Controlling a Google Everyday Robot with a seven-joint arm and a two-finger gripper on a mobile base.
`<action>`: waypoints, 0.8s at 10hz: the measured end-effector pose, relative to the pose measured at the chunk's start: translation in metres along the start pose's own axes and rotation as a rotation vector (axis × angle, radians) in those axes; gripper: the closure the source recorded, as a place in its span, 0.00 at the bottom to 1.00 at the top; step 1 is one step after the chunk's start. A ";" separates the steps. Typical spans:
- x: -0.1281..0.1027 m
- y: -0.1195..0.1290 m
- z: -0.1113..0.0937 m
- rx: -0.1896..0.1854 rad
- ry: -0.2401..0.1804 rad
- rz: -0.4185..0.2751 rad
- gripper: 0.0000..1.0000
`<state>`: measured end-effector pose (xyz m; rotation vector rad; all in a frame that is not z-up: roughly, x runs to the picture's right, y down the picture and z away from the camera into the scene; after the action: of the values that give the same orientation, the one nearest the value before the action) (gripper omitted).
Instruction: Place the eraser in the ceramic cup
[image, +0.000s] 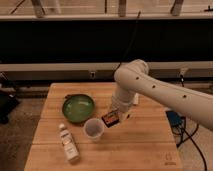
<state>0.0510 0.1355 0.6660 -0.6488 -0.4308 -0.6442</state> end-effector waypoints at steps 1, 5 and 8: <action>-0.016 0.004 0.000 0.001 0.000 -0.002 1.00; -0.056 -0.001 0.009 -0.010 -0.030 -0.017 1.00; -0.069 -0.005 0.017 -0.013 -0.050 -0.039 1.00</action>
<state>-0.0053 0.1729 0.6421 -0.6712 -0.4867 -0.6693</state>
